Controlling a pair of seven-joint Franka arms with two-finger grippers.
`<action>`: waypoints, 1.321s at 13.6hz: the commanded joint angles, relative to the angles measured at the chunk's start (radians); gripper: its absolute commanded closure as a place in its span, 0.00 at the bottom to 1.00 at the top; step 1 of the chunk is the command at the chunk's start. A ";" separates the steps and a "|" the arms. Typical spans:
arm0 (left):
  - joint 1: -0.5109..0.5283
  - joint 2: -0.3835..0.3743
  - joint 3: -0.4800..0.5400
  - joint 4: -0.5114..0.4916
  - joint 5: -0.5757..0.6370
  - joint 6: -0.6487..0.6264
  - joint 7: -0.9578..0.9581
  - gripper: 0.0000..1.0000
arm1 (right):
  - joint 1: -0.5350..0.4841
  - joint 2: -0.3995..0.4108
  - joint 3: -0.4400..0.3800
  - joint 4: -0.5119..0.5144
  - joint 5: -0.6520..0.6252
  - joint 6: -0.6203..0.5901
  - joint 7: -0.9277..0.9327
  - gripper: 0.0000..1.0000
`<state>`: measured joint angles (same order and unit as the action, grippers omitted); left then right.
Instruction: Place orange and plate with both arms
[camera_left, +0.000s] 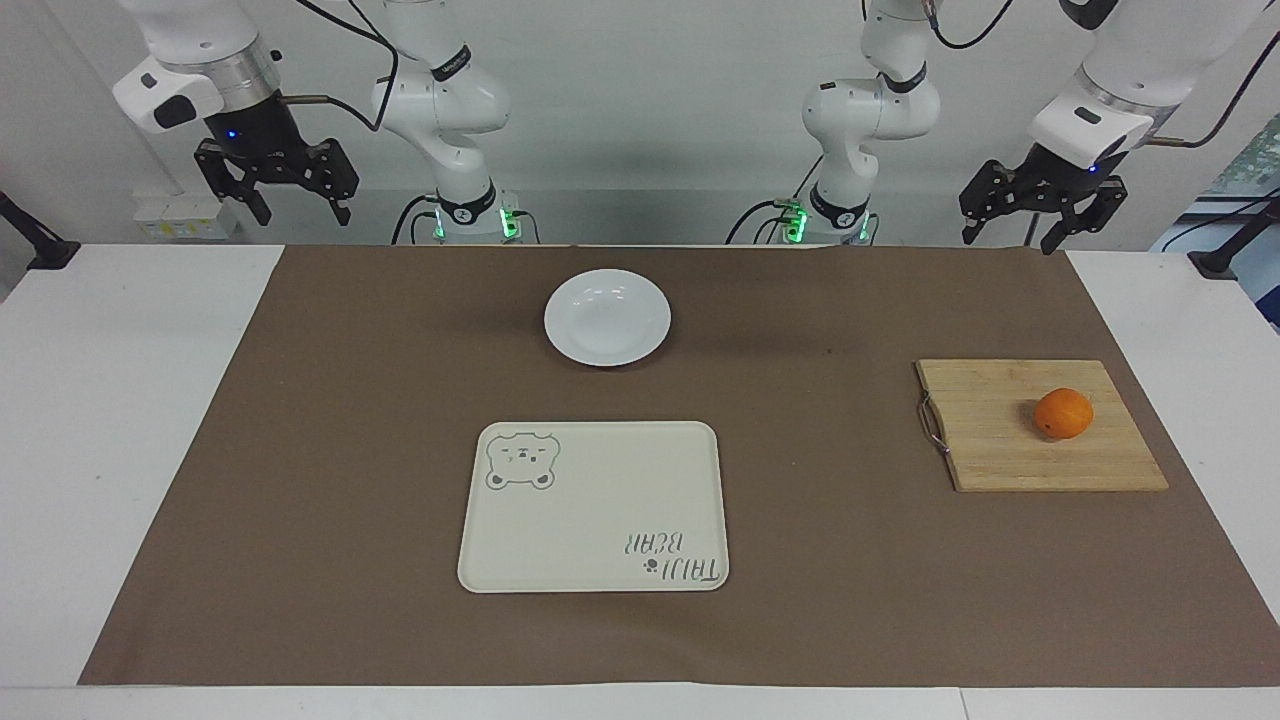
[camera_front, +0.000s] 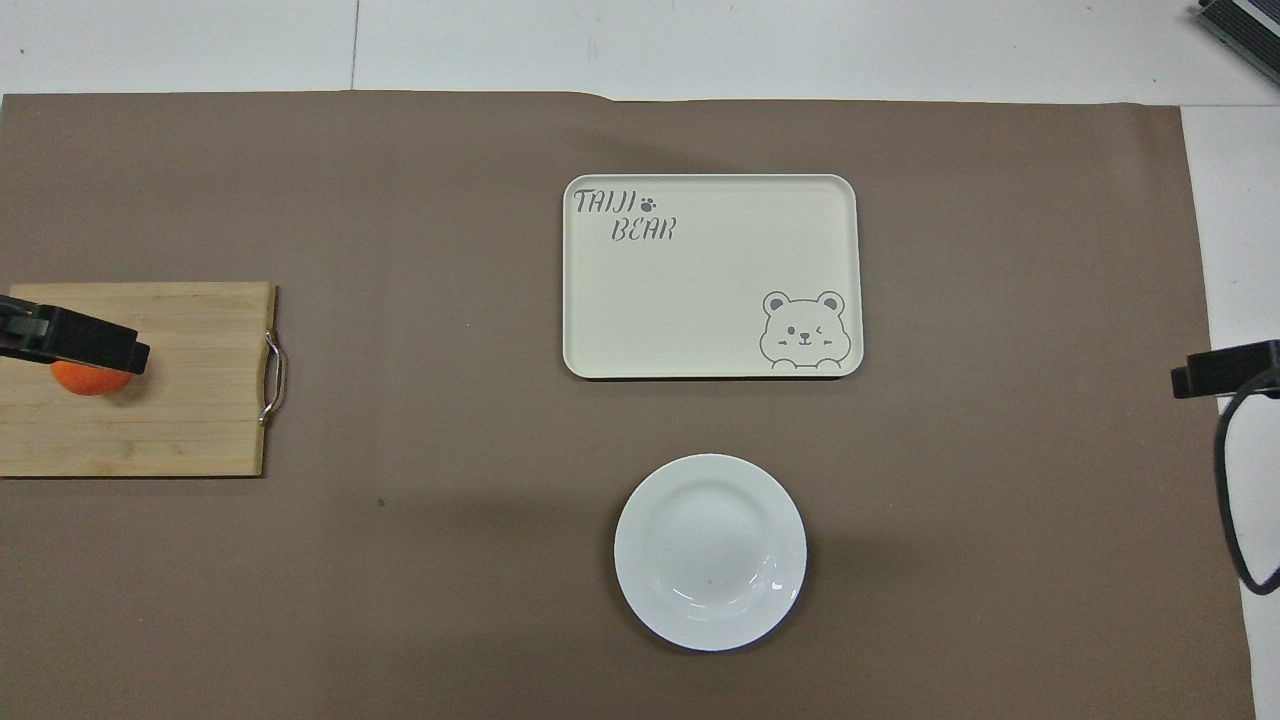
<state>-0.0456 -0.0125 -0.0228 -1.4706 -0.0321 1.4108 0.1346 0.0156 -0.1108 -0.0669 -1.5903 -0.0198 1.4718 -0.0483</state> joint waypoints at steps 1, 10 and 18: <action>0.010 -0.024 -0.002 -0.022 -0.019 -0.029 0.002 0.00 | -0.002 -0.015 0.002 -0.011 -0.011 -0.007 0.005 0.00; 0.001 -0.023 -0.003 -0.019 -0.019 -0.019 0.002 0.00 | -0.002 -0.017 0.002 -0.011 -0.009 -0.007 0.008 0.00; 0.001 -0.023 -0.009 -0.020 -0.017 -0.009 0.002 0.00 | -0.002 -0.015 0.002 -0.011 -0.009 -0.005 0.010 0.00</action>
<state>-0.0464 -0.0162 -0.0344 -1.4727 -0.0327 1.3971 0.1347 0.0156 -0.1110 -0.0669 -1.5904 -0.0198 1.4718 -0.0483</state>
